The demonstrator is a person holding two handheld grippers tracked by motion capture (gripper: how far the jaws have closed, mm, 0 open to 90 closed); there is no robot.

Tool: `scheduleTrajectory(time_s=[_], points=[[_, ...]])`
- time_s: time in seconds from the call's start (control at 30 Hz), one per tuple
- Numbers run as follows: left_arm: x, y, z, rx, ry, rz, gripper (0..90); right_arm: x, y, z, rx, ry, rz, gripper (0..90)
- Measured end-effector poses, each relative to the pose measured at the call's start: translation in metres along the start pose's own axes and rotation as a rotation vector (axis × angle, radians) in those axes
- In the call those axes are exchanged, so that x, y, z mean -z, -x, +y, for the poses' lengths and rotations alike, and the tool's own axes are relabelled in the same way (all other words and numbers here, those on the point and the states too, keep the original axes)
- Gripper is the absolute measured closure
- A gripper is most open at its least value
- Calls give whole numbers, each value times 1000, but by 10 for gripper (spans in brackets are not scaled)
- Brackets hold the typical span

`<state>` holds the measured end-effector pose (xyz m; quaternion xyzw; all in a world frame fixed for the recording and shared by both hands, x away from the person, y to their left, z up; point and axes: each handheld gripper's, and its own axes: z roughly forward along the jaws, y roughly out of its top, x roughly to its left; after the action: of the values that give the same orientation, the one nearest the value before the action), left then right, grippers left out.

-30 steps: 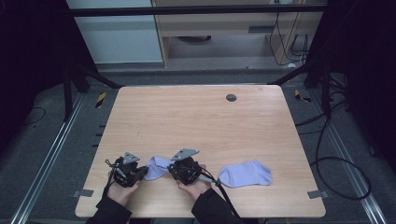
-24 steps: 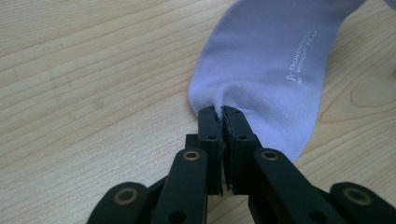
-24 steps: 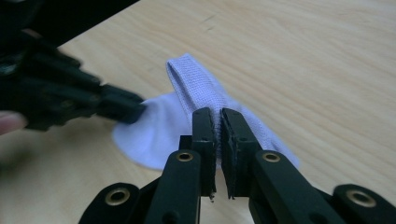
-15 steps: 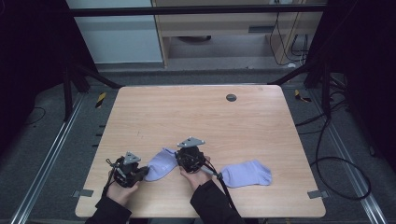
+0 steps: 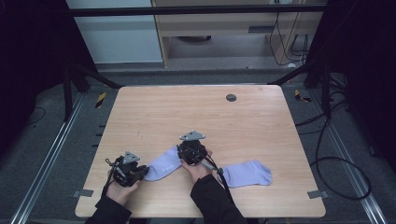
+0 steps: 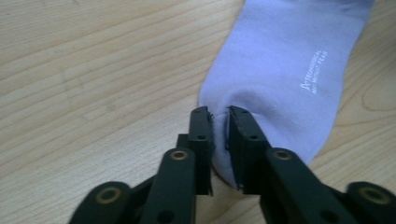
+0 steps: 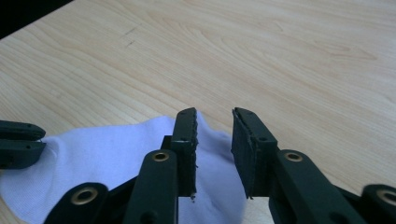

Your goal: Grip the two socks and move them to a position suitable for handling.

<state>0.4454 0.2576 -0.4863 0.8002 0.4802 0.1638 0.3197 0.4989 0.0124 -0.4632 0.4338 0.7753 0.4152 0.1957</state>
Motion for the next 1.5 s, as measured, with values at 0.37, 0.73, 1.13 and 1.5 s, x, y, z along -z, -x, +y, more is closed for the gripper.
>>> scheduleTrajectory(time_s=[0.37, 0.73, 1.13, 1.5], points=[[5, 3, -4, 53, 14, 27, 641, -6, 13, -9, 0, -100, 11, 641], [-2, 5, -3, 67, -22, 1, 822, -20, 13, -22, 16, -203, 9, 804], [8, -5, 8, 46, 32, 69, 868, -4, 6, -20, 1, -177, 60, 878], [-2, -18, 10, 20, -2, 102, 856, 13, -20, -39, 2, -162, 112, 864]])
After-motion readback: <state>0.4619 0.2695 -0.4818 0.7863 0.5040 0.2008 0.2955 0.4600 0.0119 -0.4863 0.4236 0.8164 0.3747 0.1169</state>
